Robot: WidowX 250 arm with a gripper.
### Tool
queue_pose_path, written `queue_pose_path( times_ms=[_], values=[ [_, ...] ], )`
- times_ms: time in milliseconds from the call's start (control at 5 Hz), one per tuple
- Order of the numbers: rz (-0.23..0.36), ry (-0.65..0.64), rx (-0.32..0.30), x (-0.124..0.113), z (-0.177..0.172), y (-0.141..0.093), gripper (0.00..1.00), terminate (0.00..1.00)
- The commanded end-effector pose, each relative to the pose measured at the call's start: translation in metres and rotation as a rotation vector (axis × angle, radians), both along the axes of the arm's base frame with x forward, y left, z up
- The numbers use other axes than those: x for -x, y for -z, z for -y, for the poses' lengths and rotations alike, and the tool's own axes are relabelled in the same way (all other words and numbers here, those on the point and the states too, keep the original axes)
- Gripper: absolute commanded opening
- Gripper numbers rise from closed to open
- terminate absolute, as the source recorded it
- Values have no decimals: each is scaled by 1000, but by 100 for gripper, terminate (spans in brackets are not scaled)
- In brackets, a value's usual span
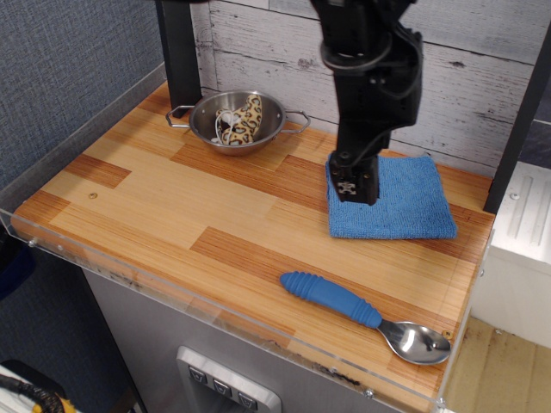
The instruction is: Move the towel to top right of corner
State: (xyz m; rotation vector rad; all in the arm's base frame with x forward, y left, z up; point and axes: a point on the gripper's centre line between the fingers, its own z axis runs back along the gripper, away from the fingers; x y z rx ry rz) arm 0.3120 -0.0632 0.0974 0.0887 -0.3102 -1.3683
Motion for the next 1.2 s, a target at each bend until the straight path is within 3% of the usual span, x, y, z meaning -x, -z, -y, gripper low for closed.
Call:
queue_pose_path(
  times_ms=[0, 600, 1000],
  values=[
    [35, -77, 24, -26, -2, 4, 100, 0],
    [24, -66, -25, -61, 3, 32, 100, 0],
    [-20, -42, -35, -77, 18, 53, 100, 0]
  ],
)
